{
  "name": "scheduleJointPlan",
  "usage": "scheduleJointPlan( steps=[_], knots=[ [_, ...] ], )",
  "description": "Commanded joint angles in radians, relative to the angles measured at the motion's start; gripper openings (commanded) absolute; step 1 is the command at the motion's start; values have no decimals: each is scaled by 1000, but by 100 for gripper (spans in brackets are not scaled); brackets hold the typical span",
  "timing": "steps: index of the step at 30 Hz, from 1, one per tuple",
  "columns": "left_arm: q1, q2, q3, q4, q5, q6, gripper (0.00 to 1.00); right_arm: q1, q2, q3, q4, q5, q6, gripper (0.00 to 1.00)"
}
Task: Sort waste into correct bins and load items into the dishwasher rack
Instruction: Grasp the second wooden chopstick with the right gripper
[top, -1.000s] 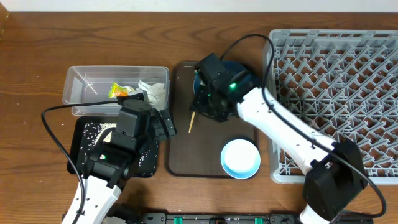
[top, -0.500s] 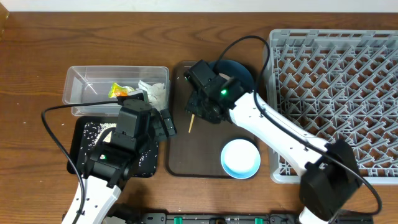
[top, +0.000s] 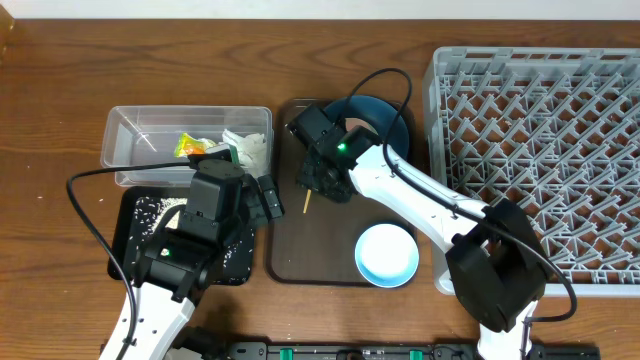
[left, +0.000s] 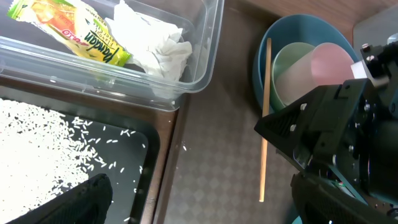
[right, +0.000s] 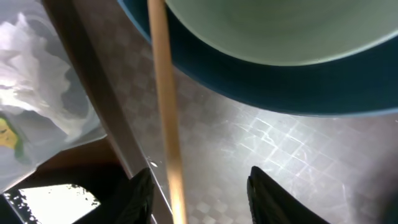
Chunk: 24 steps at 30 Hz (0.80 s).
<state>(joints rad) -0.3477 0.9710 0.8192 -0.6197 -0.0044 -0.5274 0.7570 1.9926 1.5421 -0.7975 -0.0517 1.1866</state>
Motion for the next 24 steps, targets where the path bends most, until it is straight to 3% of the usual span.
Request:
scheduleJointPlan(
  steps=[1,4,16,24],
  knots=[
    [5,3,4,5,-15,-9,95,25,11,13,4,17,13,41],
    [5,3,4,5,-15,-9,95,30,11,13,5,17,14,37],
    [5,3,4,5,-15,-9,95,67,11,13,12,22,33,38],
    [5,3,4,4,-15,-9,95,68,11,13,3,17,32,22]
  ],
)
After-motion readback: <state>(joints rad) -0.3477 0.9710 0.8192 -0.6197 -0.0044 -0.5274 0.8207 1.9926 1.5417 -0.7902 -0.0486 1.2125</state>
